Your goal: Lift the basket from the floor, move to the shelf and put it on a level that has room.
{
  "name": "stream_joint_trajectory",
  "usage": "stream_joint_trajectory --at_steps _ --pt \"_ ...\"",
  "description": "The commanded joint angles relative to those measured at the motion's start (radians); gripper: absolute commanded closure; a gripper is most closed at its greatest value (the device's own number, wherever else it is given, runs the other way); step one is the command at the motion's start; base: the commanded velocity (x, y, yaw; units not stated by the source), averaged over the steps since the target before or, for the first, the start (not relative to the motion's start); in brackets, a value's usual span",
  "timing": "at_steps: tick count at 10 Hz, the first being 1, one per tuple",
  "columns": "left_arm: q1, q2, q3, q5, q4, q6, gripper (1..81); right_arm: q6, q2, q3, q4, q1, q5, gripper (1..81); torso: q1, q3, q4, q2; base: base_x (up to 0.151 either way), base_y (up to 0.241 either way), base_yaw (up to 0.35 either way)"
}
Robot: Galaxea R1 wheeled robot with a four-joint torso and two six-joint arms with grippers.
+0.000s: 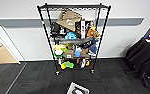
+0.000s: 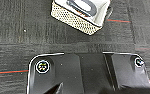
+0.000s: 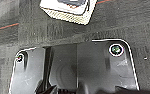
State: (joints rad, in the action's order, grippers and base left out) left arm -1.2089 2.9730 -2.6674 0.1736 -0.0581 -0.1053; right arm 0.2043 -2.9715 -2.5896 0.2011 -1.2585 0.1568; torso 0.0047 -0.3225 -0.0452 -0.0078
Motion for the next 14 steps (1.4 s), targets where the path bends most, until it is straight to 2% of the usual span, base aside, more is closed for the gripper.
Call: stream_joint_trajectory --at_steps 1,8,13,14 --pt "0.041 -0.001 -0.002 -0.043 0.001 0.003 1.0 -0.003 0.001 -0.001 0.009 0.040 -0.052 1.0 0.000 0.000 0.000 0.000 0.158 0.000 0.000" --pt "0.036 0.003 -0.002 -0.045 -0.006 0.004 1.0 -0.003 -0.002 -0.004 0.011 0.038 -0.052 1.0 0.000 0.000 0.000 0.000 0.155 0.000 0.000" --pt "0.025 0.009 0.003 -0.049 0.000 0.004 1.0 -0.005 -0.003 -0.006 0.012 0.038 -0.052 1.0 0.000 0.000 0.000 0.000 0.000 0.000 0.000" --pt "0.022 0.011 -0.002 -0.074 0.000 0.004 1.0 -0.005 -0.003 -0.006 0.020 0.040 -0.052 1.0 0.000 0.000 0.000 0.000 0.000 0.000 0.000"
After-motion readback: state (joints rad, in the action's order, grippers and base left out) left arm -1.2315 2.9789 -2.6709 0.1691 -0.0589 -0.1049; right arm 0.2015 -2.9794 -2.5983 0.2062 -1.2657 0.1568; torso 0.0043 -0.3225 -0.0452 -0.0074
